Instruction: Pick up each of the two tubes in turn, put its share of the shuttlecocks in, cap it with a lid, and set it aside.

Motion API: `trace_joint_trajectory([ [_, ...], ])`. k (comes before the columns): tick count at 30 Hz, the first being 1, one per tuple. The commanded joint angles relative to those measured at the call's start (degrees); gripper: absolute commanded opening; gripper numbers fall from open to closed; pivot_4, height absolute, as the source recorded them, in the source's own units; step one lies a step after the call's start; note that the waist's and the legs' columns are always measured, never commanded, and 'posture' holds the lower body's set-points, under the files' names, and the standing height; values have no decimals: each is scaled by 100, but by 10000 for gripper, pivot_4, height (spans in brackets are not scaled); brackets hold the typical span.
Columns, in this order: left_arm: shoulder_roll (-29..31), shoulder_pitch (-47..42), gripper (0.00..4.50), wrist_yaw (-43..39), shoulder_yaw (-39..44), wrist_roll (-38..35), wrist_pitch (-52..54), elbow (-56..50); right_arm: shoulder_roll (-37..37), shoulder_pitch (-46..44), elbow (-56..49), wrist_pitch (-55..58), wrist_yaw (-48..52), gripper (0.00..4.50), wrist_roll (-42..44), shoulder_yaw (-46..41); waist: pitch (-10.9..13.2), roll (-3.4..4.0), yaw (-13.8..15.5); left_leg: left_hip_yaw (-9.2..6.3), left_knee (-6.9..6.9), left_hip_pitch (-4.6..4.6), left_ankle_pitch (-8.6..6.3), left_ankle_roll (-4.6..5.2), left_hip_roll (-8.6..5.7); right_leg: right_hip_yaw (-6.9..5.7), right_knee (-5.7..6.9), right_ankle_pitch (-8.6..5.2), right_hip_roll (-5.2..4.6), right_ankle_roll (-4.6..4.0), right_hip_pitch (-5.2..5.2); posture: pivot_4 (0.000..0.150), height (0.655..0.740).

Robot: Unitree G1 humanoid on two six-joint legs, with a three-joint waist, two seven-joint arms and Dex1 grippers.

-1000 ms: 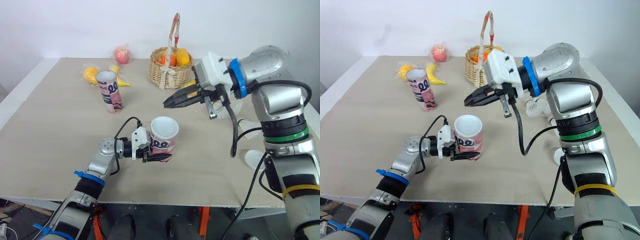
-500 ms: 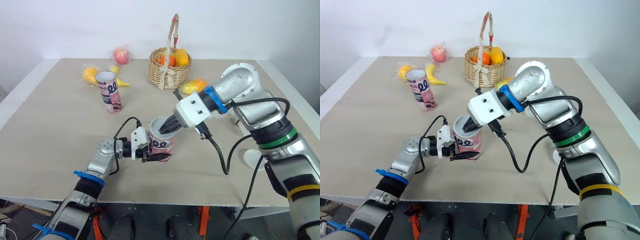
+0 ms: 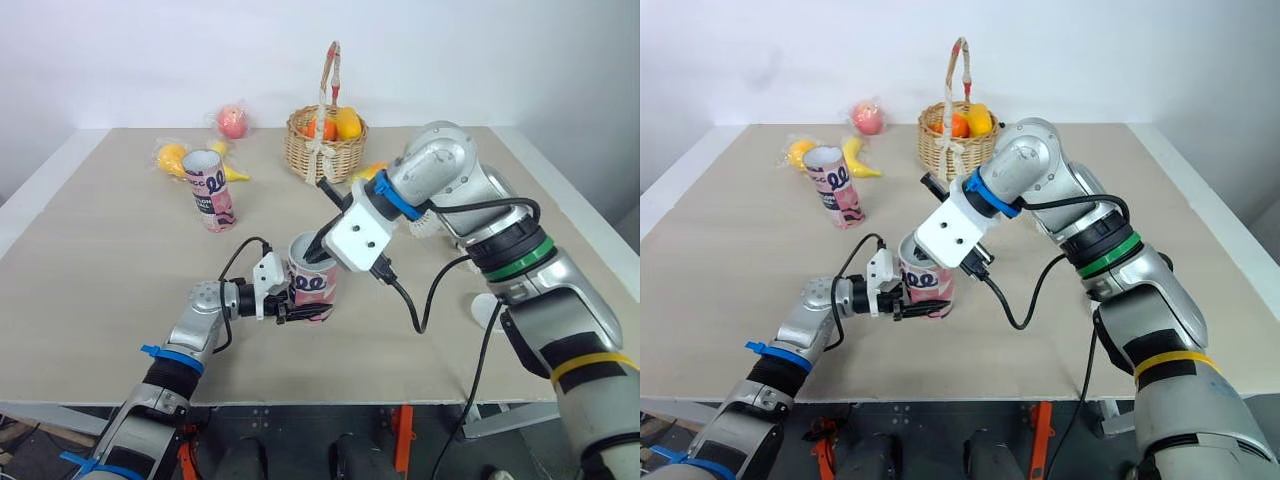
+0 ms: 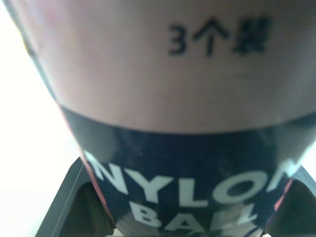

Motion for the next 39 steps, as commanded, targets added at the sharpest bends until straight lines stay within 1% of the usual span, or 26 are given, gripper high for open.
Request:
trace_joint_trajectory([
  [1, -19, 7, 28665, -85, -212, 151, -48, -121, 105, 211, 318, 449, 285, 1256, -187, 221, -1, -1, 1, 3, -1, 0, 0, 0, 1, 0, 0, 1, 0, -1, -1, 1500, 7400],
  [4, -54, 8, 28665, -56, -232, 169, -61, -142, 156, 222, -10, 1371, 300, 1256, 598, -308, -2, -3, 8, 13, -10, -2, 0, 0, 8, -1, 0, 5, -2, -8, -7, 1500, 7400],
  [6, -73, 45, 28665, -4, -209, 166, -71, -187, 114, 188, -221, 2186, 169, 1256, 1289, -938, -1, -3, 12, 19, -20, -12, 1, 0, 10, -1, 0, 7, -7, -11, -20, 1500, 7400],
  [8, -77, 103, 28665, 17, -181, 155, -53, -247, -51, 189, -317, 2701, -55, 1256, 1776, -1554, 4, 1, 36, 24, -22, -59, 3, -1, 9, -2, 0, 14, -7, -19, -60, 1500, 7400],
  [9, -74, 139, 28665, 18, -172, 151, -43, -289, -151, 212, -364, 2878, -214, 1256, 1903, -1803, 4, 1, 64, 27, -22, -85, 4, -2, 5, -4, 0, 34, -8, -33, -83, 1500, 7400],
  [11, -79, 186, 28665, 26, -134, 89, -14, -372, -407, 394, -644, 3254, -460, 1256, 2129, -2235, 3, 1, 122, 23, -22, -137, 3, -5, -2, -7, -2, 37, -8, -10, -127, 1500, 7400],
  [14, -71, 189, 28665, 57, -78, -10, 31, -477, -822, 974, -1358, 3717, -765, 1256, 2324, -2654, 3, 0, 163, 9, -24, -164, -13, -16, -15, -11, -6, 20, -8, 1, -141, 1500, 7400],
  [15, -62, 175, 28665, 40, -66, -49, 51, -506, -975, 1264, -1610, 3818, -847, 3200, 2334, -2736, 3, 0, 159, 4, -25, -165, -21, -21, -29, -11, -5, 10, -8, 3, -139, 1500, 7400],
  [17, -46, 142, 28665, 18, -52, -107, 98, -558, -1247, 1840, -2015, 3962, -1041, 9467, 2286, -2870, 3, 0, 157, 0, -28, -166, -27, -16, -36, -9, -5, -2, -8, 9, -140, 1500, 7400],
  [24, 31, 70, 28665, -115, -148, -107, 81, -592, -1720, 3651, -2818, 4373, -1795, 44343, 2413, -3591, 15, 13, 137, -2, -23, -169, -29, -12, -47, -3, -4, -11, -7, 25, -139, 1500, 7400],
  [27, 38, 0, 28665, -179, -150, -131, 124, -553, -1743, 4285, -3174, 4508, -2153, 44801, 2391, -3722, 16, 11, 139, -6, -22, -168, -29, -12, -47, -7, -4, -19, -6, 40, -135, 1500, 7400],
  [30, 38, -157, 38538, -244, -85, -227, 233, -461, -1766, 4937, -3623, 4665, -2338, 45000, 2368, -3595, 17, 10, 140, -4, -20, -168, -28, -14, -48, -3, -4, -32, -6, 64, -137, 1500, 7400],
  [31, 26, -231, 43410, -276, -41, -288, 268, -438, -1729, 5155, -3774, 4696, -2419, 45000, 2345, -3501, 18, 8, 140, -10, -20, -168, -27, -15, -49, -7, -4, -32, -5, 66, -134, 1500, 7400],
  [32, 24, -284, 44259, -312, -10, -337, 293, -444, -1651, 5337, -3894, 4745, -2526, 45000, 2322, -3384, 19, 8, 141, -11, -20, -168, -27, -15, -49, -7, -4, -33, -4, 66, -135, 1500, 7400],
  [36, 80, -327, 44259, -322, 56, -342, 246, -512, -1441, 5575, -3942, 4769, -2820, 45000, 2245, -3098, 22, 4, 133, -10, -12, -171, -26, -16, -50, -6, -4, -31, -4, 70, -135, 1500, 7400],
  [39, 383, -134, 44259, -601, 117, -519, 527, -849, -1340, 5617, -3835, 4726, -2787, 45000, 2303, -2950, 25, 1, 130, -7, -5, -171, -25, -19, -50, -2, -4, -28, -4, 75, -135, 1500, 7400],
])
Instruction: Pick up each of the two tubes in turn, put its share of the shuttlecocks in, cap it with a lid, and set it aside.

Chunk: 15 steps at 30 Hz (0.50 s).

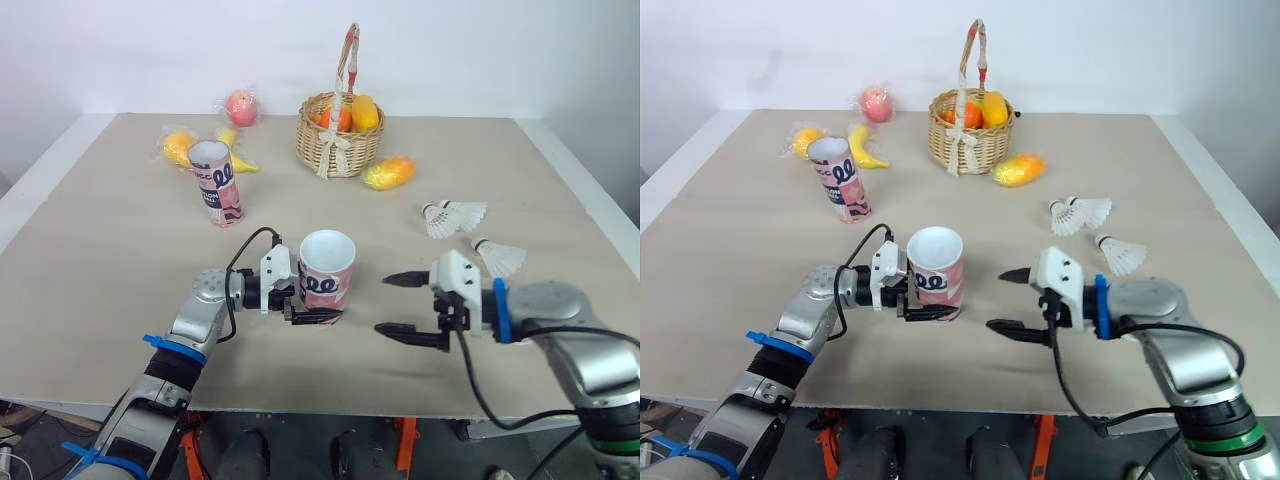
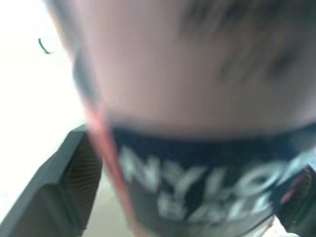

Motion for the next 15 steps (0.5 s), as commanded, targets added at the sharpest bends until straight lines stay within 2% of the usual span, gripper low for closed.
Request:
trace_joint_trajectory([
  [1, 412, 209, 44259, -282, 176, -189, 148, -508, 42, -44, -34, -83, 28, 45000, 70, 46, 3, -5, -2, -2, 1, 0, 0, 0, 1, -2, 0, 0, 1, 0, 1, 1500, 7400],
  [11, 1762, 1321, 44259, -265, 887, -812, 1076, -2227, 668, -750, 742, -456, 70, 45000, -226, 770, 21, -18, -43, 0, 4, 0, 1, -2, 19, -5, 1, 2, 7, -10, 0, 1500, 7400],
  [15, 2279, 1941, 44259, -141, 1551, -1508, 1872, -2972, 1019, -1051, 1095, -613, -33, 45000, -409, 1000, 26, -18, -46, -2, 3, 0, 1, -3, 27, -9, 1, 0, 9, -14, -1, 1500, 7400],
])
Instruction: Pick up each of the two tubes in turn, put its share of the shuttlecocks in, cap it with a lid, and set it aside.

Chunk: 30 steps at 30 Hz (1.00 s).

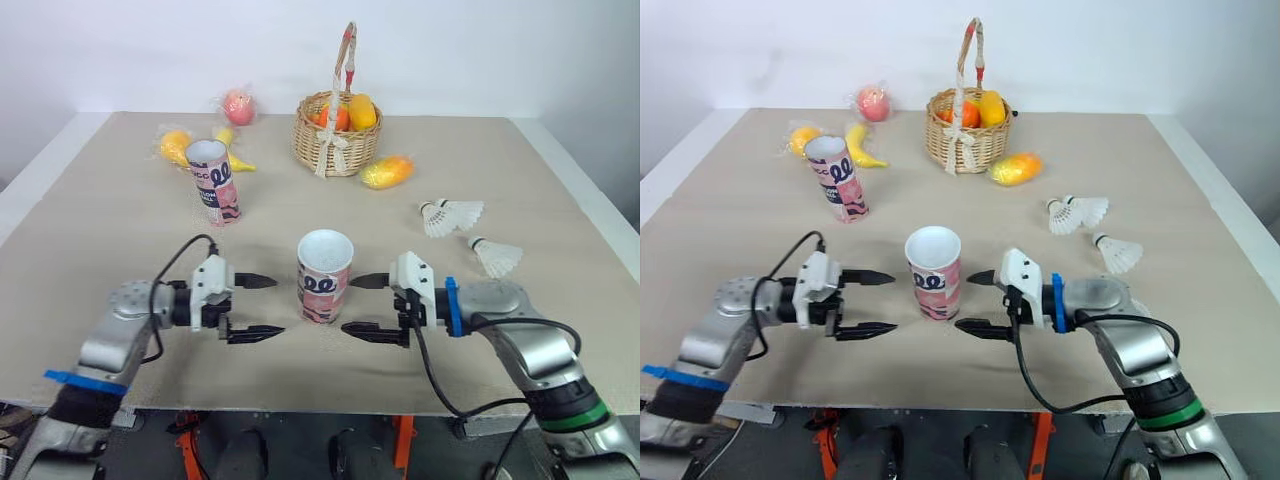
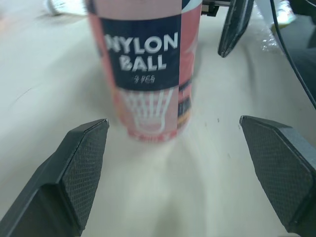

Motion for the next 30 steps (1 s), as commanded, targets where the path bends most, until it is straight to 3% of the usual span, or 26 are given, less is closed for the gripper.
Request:
trace_joint_trajectory([
  [1, 442, 488, 44259, 66, 724, -806, 775, -822, 232, -243, 212, -215, -57, 45000, -117, 109, 6, -6, -3, 0, 0, 0, 0, 0, 0, 0, 0, 0, 0, 0, -1, 1500, 7400],
  [6, 847, 1181, 44259, 236, 1307, -1169, 1140, -1411, 477, -383, 436, -371, 106, 45000, -117, 242, 16, -4, -16, 2, -4, -1, -1, -2, 20, -3, 0, -4, -1, -6, -3, 1500, 7400],
  [17, 573, 1239, 44259, 1006, 1992, -2146, 1527, -2000, 1143, -773, 1019, -550, 61, 45000, -232, 399, 30, -9, -11, 8, 2, 5, 2, -8, 37, -10, 1, 15, 19, -29, -4, 1500, 7400],
  [20, 612, 1174, 45000, 1039, 1914, -2173, 1538, -2035, 1193, -755, 1042, -570, 60, 37221, -231, 379, 30, -9, -12, 7, 2, 4, 2, -9, 36, -8, 1, 17, 24, -35, -4, 1500, 7400],
  [21, 618, 1147, 45000, 1045, 1888, -2172, 1537, -2035, 1204, -746, 1042, -571, 62, 32014, -218, 362, 30, -9, -13, 7, 2, 4, 2, -9, 36, -8, 1, 18, 26, -37, -4, 1500, 7400],
  [23, 602, 992, 45000, 1057, 1801, -2183, 1547, -2010, 1188, -748, 1037, -549, 25, 25822, -232, 322, 30, -9, -8, 6, 2, 4, 2, -9, 37, -8, 1, 19, 30, -39, -4, 1500, 7400],
  [25, 567, 743, 45000, 1060, 1624, -2134, 1557, -1941, 1121, -735, 978, -478, -16, 21474, -202, 229, 30, -9, -2, 3, 3, 5, 5, -13, 38, -10, 1, 20, 34, -38, -4, 1500, 7400],
  [28, 538, 308, 45000, 1098, 1098, -1709, 1520, -1742, 968, -684, 844, -372, -106, 21474, -126, 14, 30, -8, 36, 2, 6, 6, 9, -20, 37, -9, 2, 25, 37, -33, 0, 1500, 7400],
  [30, 145, -316, 45000, 1371, 605, -1269, 1328, -1410, 787, -635, 744, -290, -252, 21474, 40, -422, 34, -4, 62, 9, 9, 6, 9, -20, 37, -2, 2, 29, 37, -31, 0, 1500, 7400],
])
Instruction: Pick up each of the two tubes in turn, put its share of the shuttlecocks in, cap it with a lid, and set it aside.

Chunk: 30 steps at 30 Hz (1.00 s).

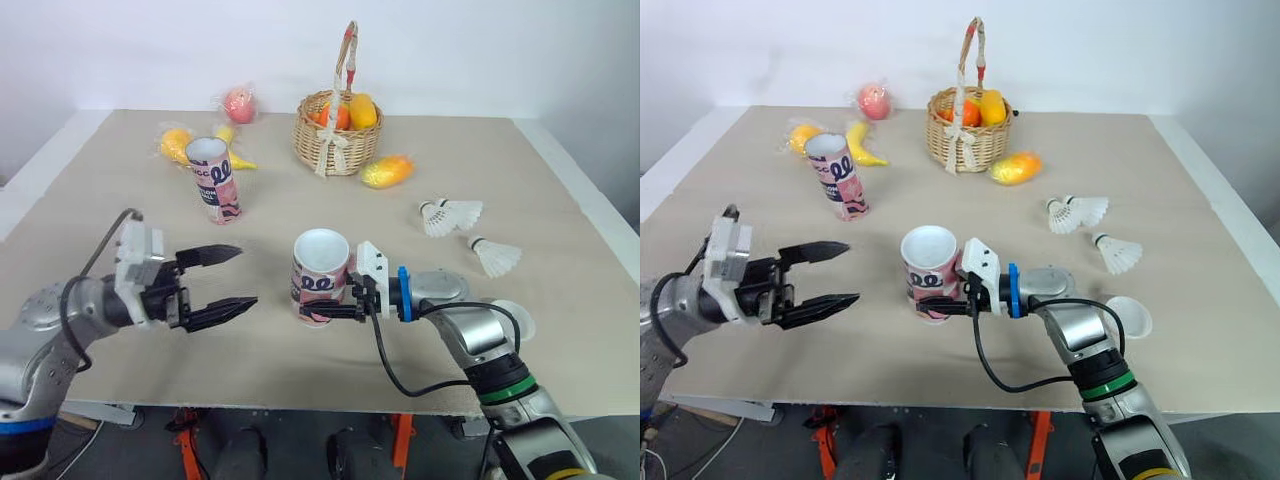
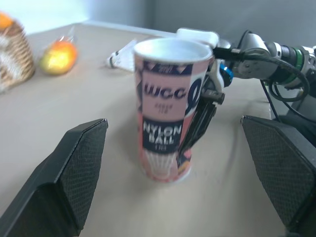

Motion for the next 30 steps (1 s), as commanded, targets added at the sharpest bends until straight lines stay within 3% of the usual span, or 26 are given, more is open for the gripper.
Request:
trace_joint_trajectory([
  [1, -487, -750, 45000, 376, -575, 540, -253, 388, -261, 19, -342, 107, -229, 21474, 323, -743, 5, 3, 53, -2, 5, -2, 0, 0, -6, 0, 1, 0, -2, 4, 1, 1500, 7400],
  [4, -1164, -1509, 45000, 602, -887, 645, -325, 759, -509, 9, -279, 153, -704, 21474, 507, -1593, 9, -4, 60, -7, 25, -21, 1, 0, -9, -2, -1, 8, -2, 16, -1, 1500, 7400],
  [7, -2064, -2472, 45000, 811, -1283, 867, -481, 1493, -985, -159, 409, 173, -1710, 21474, 628, -3040, 13, -9, 58, -3, 30, -29, 1, 0, -20, 5, -4, 26, -12, 0, -3, 1500, 7400],
  [10, -2536, -2907, 45000, 727, -1485, 1118, -742, 2102, -1393, -219, 971, 39, -2276, 21474, 494, -3669, 13, -8, 55, -3, 24, -32, 0, 2, -53, 10, -5, 23, -38, 10, -4, 1500, 7400],
  [17, -3311, -3726, 45000, 683, -1751, 1673, -1331, 3501, -2179, -650, 3409, -408, -3923, 21474, -199, -4232, 11, 0, -12, 18, 5, -23, -7, 15, -73, 41, -5, 11, -48, 16, -10, 1500, 7400],
  [26, -3424, -3806, 45000, 502, -1768, 1999, -1548, 3914, -2092, -733, 5000, -1077, -4351, 21474, -324, -4122, 14, 24, -104, 34, 6, -18, -7, 15, -90, 64, -4, 8, -65, 40, -8, 1500, 7400],
  [28, -3411, -3758, 45000, 502, -1743, 2019, -1530, 3872, -2069, -717, 5207, -1156, -4347, 30532, -298, -4115, 14, 24, -108, 35, 8, -17, -7, 14, -93, 66, -4, 9, -68, 46, -4, 1500, 7400],
  [30, -3378, -3673, 45000, 504, -1735, 2024, -1503, 3778, -2046, -693, 5279, -1164, -4170, 36829, -180, -4149, 14, 24, -109, 32, 9, -17, -6, 13, -94, 65, -4, 10, -68, 47, -2, 1500, 7400],
])
